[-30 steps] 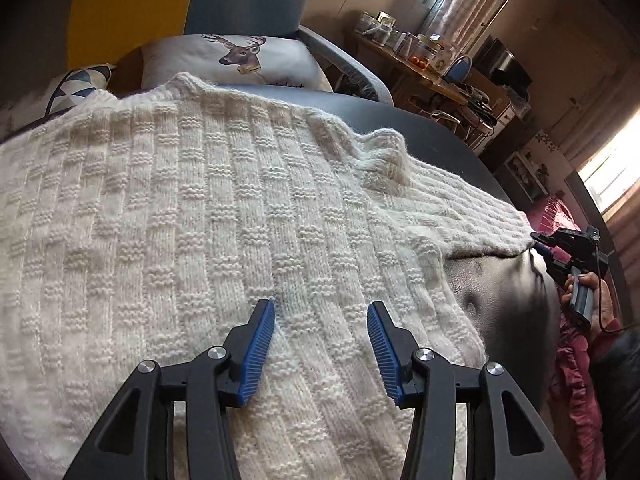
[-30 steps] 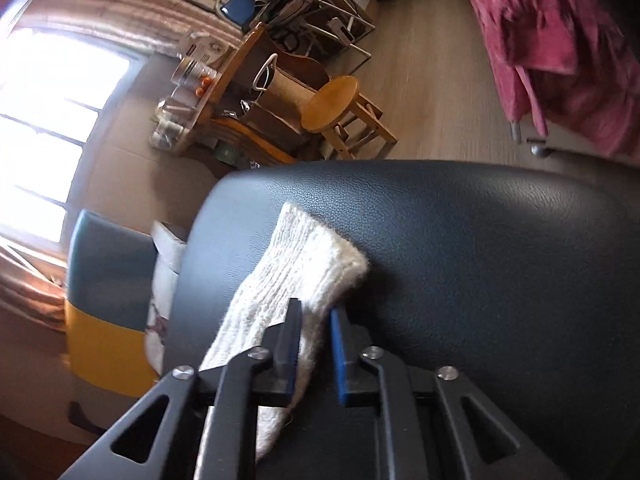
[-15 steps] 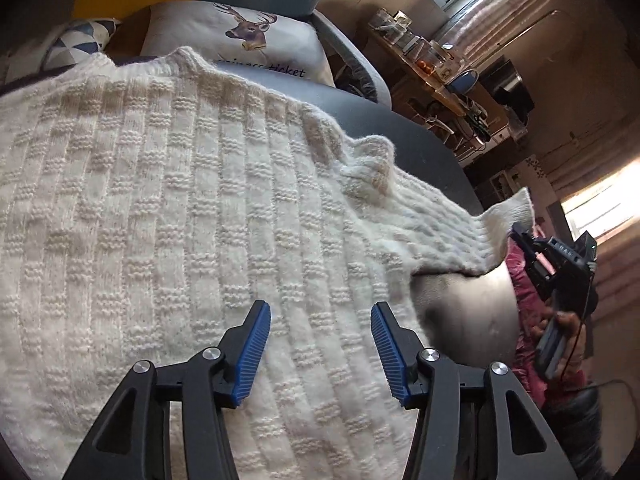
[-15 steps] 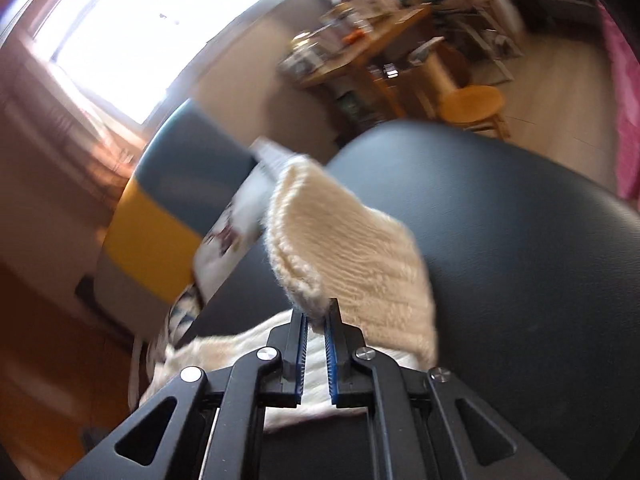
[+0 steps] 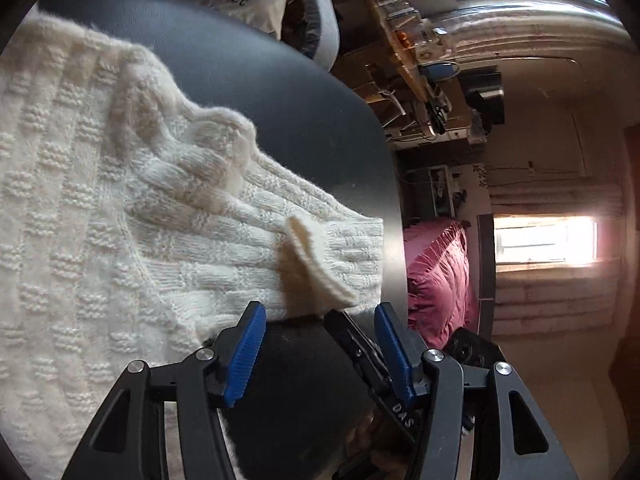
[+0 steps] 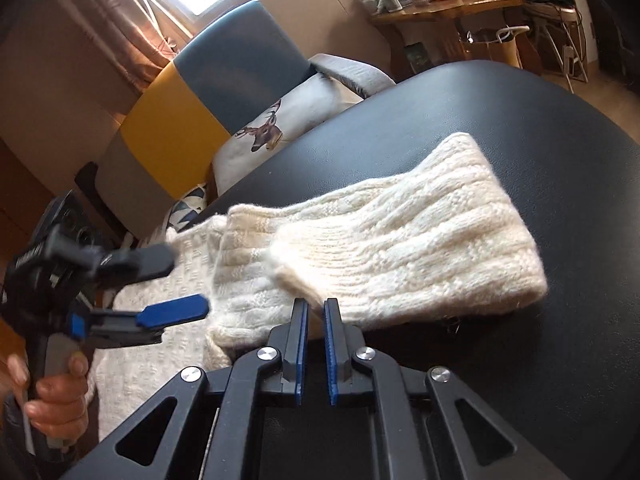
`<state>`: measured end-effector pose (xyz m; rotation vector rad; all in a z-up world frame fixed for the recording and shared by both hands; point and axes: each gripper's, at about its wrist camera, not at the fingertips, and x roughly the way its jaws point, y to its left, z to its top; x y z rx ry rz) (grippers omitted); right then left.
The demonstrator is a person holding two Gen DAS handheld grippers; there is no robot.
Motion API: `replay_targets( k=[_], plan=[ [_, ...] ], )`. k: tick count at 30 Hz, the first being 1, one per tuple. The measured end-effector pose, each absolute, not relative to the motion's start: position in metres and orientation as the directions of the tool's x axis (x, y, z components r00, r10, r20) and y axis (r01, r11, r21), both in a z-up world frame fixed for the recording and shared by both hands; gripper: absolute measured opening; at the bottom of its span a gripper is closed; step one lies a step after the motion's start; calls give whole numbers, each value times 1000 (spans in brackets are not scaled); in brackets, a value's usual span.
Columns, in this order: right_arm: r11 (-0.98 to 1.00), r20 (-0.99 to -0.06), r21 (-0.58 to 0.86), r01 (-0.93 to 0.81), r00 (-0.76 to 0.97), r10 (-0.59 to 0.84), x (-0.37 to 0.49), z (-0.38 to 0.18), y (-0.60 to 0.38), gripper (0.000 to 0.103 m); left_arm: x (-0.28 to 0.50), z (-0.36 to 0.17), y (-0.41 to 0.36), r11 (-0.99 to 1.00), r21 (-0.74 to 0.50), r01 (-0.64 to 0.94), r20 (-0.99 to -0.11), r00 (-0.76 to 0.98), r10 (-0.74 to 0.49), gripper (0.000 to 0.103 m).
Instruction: Fold clothes
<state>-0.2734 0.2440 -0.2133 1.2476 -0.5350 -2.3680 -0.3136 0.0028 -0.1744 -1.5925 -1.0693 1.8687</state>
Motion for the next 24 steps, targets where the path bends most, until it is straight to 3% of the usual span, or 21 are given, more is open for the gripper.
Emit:
replay_targets(
  k=[6, 17, 19, 21, 24],
  plan=[
    [-865, -700, 462, 194, -519, -490, -268, -214, 238, 7, -334, -188, 22, -604, -775, 188, -632, -183, 754, 57],
    [-794, -654, 603, 76, -523, -546, -260, -228, 282, 19, -344, -205, 49, -663, -730, 164, -683, -141, 717, 55],
    [-793, -658, 606, 70, -517, -548, -259, -233, 284, 20, -344, -206, 49, -660, -733, 165, -680, -155, 717, 41],
    [-794, -663, 605, 60, -514, -545, -257, -237, 286, 20, -342, -209, 53, -686, -709, 162, -705, -145, 695, 9],
    [-793, -666, 608, 42, -515, -539, -253, -241, 289, 21, -338, -207, 57, -716, -684, 139, -729, -161, 665, 6]
  ],
)
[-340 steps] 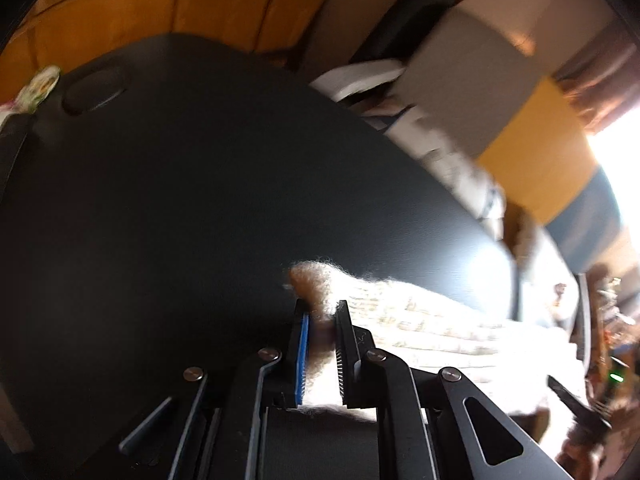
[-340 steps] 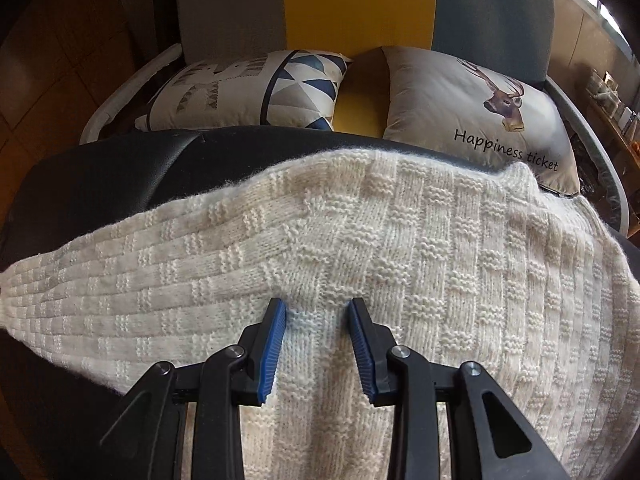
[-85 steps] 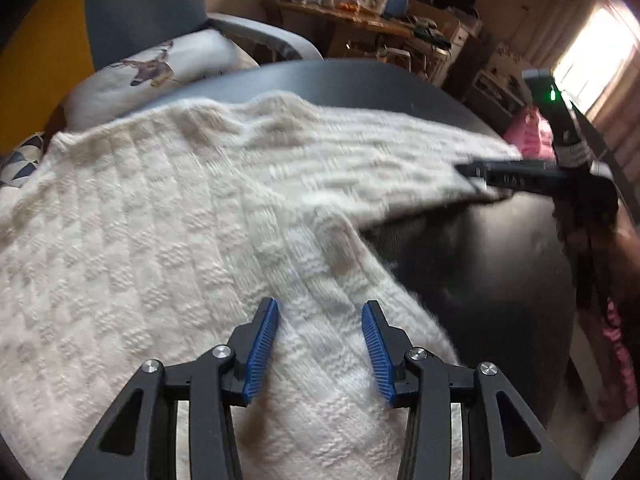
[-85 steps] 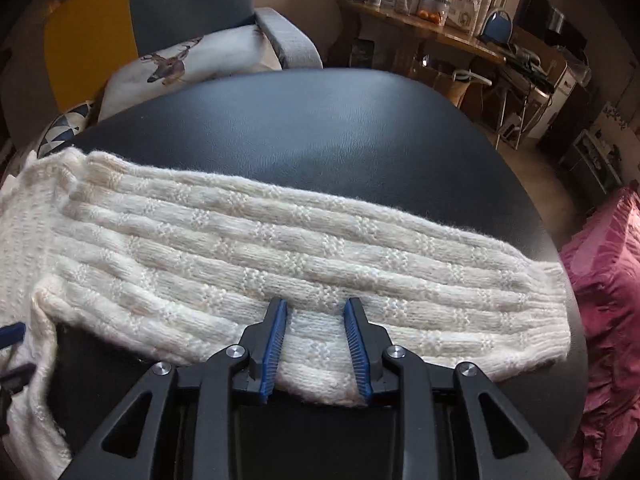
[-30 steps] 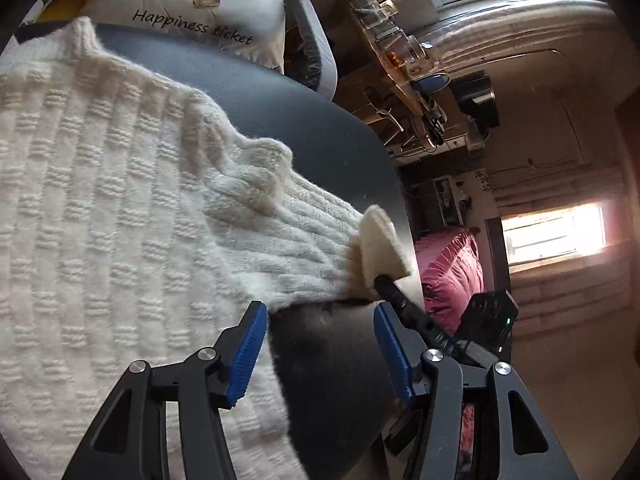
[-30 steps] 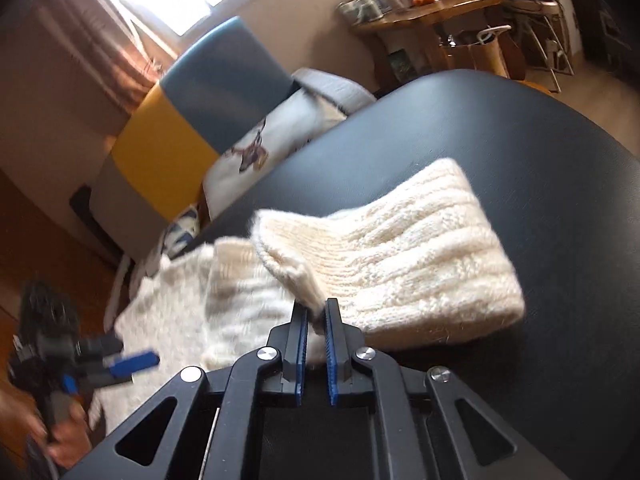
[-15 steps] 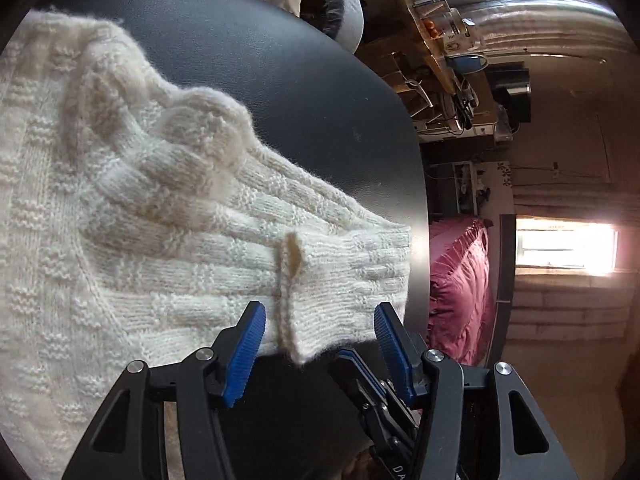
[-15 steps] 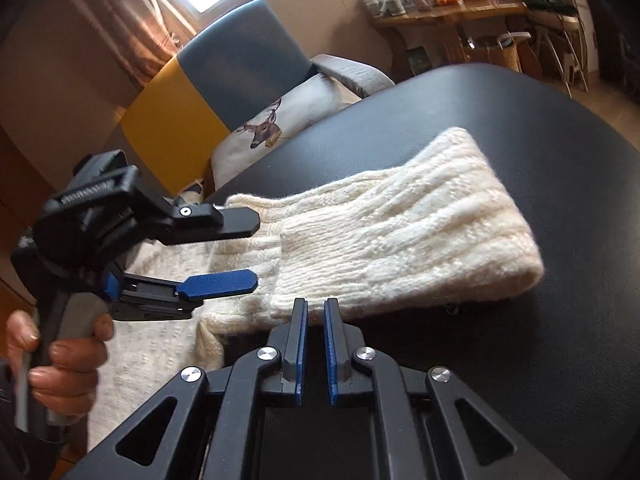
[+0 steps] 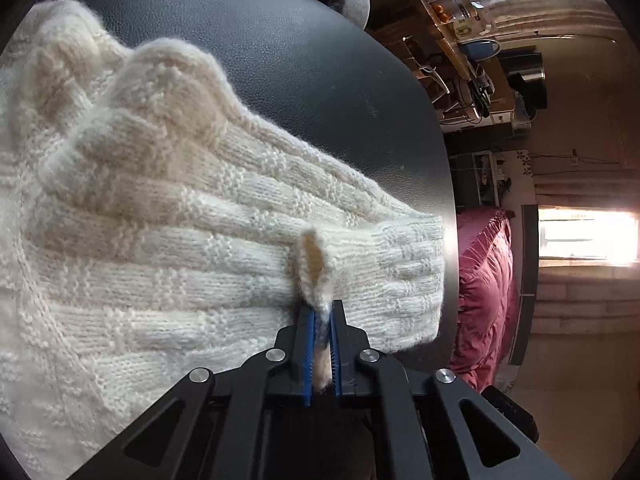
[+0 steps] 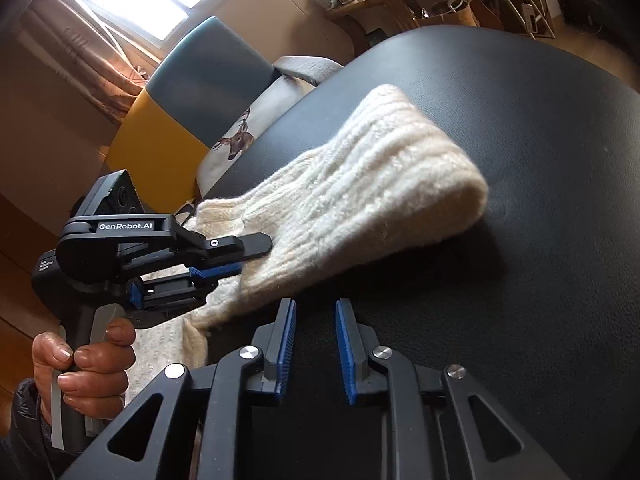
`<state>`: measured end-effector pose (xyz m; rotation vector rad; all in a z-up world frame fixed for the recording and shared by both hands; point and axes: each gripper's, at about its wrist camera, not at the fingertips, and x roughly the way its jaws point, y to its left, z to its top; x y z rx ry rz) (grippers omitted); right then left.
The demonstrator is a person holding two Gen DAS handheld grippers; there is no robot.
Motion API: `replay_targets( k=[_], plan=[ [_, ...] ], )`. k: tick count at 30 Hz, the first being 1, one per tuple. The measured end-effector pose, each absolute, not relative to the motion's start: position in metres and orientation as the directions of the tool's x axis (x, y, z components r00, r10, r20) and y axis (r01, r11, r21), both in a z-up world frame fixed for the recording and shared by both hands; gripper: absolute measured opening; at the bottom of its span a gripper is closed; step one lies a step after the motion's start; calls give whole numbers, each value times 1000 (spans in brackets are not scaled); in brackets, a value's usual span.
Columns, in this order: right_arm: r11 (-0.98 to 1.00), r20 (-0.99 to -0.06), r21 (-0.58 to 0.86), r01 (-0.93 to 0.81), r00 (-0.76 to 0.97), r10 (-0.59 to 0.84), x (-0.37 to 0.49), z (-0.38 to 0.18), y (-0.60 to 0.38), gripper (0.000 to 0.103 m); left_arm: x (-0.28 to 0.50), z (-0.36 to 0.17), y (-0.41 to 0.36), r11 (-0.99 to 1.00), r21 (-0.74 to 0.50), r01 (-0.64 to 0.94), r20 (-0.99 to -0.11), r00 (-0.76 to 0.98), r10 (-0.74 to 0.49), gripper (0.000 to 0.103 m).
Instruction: Fold clothes
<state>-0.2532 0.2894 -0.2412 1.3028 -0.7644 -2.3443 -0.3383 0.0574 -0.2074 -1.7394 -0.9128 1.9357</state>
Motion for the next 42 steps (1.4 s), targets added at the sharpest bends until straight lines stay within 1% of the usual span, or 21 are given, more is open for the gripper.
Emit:
replay_targets(
  k=[2, 6, 9, 11, 14, 16, 17, 20, 22, 23, 24, 25, 26, 27, 28, 30, 35, 39, 42],
  plan=[
    [-782, -657, 623, 32, -520, -545, -249, -243, 294, 21, -337, -200, 57, -716, -686, 128, -726, -186, 662, 6],
    [-765, -648, 643, 0, -532, -545, -240, -243, 306, 21, -342, -161, 42, -654, -750, 100, -652, -279, 705, 5],
    [-713, -613, 700, -38, -543, -573, -236, -245, 316, 22, -349, -114, 21, -609, -792, 49, -583, -357, 730, 5],
    [-632, -566, 770, -84, -548, -616, -235, -251, 324, 24, -354, -79, 4, -602, -799, 16, -554, -409, 725, 5],
    [-487, -477, 861, -145, -561, -676, -234, -260, 331, 25, -357, -36, -26, -604, -796, -29, -520, -477, 708, 5],
    [-369, -409, 910, -191, -569, -714, -234, -267, 332, 30, -354, -13, -48, -612, -790, -45, -505, -518, 690, 5],
    [-304, -365, 931, -205, -575, -732, -235, -269, 331, 30, -352, -2, -60, -616, -786, -52, -498, -538, 680, 5],
    [-159, -262, 962, -222, -590, -763, -240, -269, 320, 39, -341, 19, -88, -624, -779, -64, -483, -573, 662, 5],
    [-78, -204, 970, -230, -594, -778, -244, -267, 307, 49, -333, 27, -101, -626, -776, -77, -473, -586, 658, 5],
    [-37, -174, 971, -236, -595, -785, -246, -267, 298, 51, -328, 31, -107, -626, -776, -82, -467, -593, 656, 5],
    [13, -142, 969, -246, -598, -789, -247, -269, 290, 56, -323, 35, -114, -626, -775, -86, -462, -599, 654, 5],
    [66, -111, 963, -260, -611, -784, -247, -272, 283, 66, -320, 37, -118, -622, -778, -94, -454, -600, 658, 5],
    [117, -85, 955, -273, -628, -773, -247, -275, 276, 71, -316, 41, -122, -619, -779, -102, -446, -603, 662, 5],
    [167, -60, 945, -282, -648, -759, -247, -278, 270, 79, -312, 44, -126, -615, -781, -111, -438, -605, 665, 5],
    [213, -40, 931, -295, -666, -745, -247, -282, 264, 85, -308, 48, -130, -612, -782, -119, -430, -607, 668, 5],
    [278, -26, 905, -322, -693, -720, -245, -289, 252, 87, -300, 56, -136, -605, -785, -131, -414, -615, 671, 5],
    [315, -50, 873, -374, -708, -704, -256, -297, 222, 87, -278, 83, -146, -587, -789, -179, -364, -633, 683, 5],
    [356, -45, 848, -392, -723, -689, -268, -301, 203, 87, -267, 101, -157, -580, -785, -217, -330, -646, 688, 5],
    [368, -53, 838, -403, -732, -680, -277, -304, 189, 91, -258, 110, -168, -569, -788, -236, -306, -651, 694, 5]
  ],
)
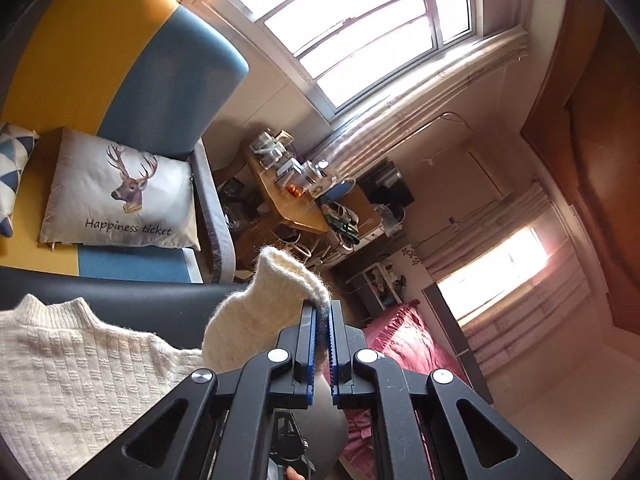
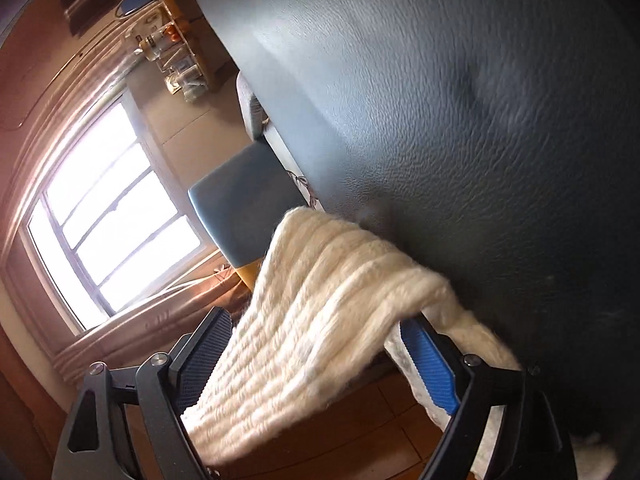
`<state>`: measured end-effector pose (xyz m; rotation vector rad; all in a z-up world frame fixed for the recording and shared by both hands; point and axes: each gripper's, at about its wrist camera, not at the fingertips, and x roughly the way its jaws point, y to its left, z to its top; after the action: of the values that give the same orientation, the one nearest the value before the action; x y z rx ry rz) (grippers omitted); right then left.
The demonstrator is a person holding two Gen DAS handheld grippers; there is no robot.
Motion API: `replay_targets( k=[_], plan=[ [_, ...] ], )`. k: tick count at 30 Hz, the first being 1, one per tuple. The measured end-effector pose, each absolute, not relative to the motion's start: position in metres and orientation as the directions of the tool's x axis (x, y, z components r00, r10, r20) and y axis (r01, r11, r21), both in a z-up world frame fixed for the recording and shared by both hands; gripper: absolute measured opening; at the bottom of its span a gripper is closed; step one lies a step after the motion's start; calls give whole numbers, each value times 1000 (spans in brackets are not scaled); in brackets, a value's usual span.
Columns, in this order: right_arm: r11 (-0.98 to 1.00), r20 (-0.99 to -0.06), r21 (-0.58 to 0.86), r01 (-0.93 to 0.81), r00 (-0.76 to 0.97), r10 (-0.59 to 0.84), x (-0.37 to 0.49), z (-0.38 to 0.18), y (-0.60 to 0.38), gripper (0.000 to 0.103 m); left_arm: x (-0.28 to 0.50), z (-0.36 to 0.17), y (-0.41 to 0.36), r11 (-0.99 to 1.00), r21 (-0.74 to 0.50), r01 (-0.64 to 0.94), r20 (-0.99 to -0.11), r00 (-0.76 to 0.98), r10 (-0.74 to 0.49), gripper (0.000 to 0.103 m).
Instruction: Fold clothes
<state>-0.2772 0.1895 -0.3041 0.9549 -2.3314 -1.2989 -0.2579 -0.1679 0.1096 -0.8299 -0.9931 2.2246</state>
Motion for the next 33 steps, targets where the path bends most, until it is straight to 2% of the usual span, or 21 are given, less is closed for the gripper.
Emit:
replay_targets(
  k=[1, 6, 10, 14, 20, 22, 27, 29, 33],
  plan=[
    [365, -62, 837, -408, -733, -677, -280, -305, 185, 94, -255, 111, -172, -562, -791, -241, -296, -653, 697, 5],
    [326, -83, 859, -395, -735, -673, -288, -302, 185, 94, -224, 111, -213, -530, -809, -254, -234, -688, 687, 5],
    [118, -140, 949, -293, -725, -674, -283, -261, 195, 94, -197, 84, -259, -537, -819, -203, -234, -736, 636, 5],
    [-95, -232, 970, -225, -724, -650, -268, -233, 197, 94, -180, 5, -308, -542, -840, -5, -348, -762, 546, 5],
    [-143, -291, 952, -269, -665, -688, -258, -250, 194, 94, -159, -136, -361, -501, -789, 354, -585, -682, 439, 5],
    [-208, -326, 944, -258, -615, -718, -261, -249, 192, 94, -152, -163, -368, -484, -775, 406, -615, -661, 430, 5],
    [-418, -429, 898, -139, -489, -760, -285, -229, 184, 93, -150, -169, -363, -496, -777, 387, -610, -656, 444, 5],
    [-513, -472, 858, -39, -456, -754, -302, -216, 180, 86, -152, -164, -359, -524, -763, 377, -623, -645, 443, 6],
    [-609, -543, 788, 92, -362, -758, -342, -208, 167, 57, -153, -163, -359, -559, -739, 376, -646, -631, 430, 6]
  ],
)
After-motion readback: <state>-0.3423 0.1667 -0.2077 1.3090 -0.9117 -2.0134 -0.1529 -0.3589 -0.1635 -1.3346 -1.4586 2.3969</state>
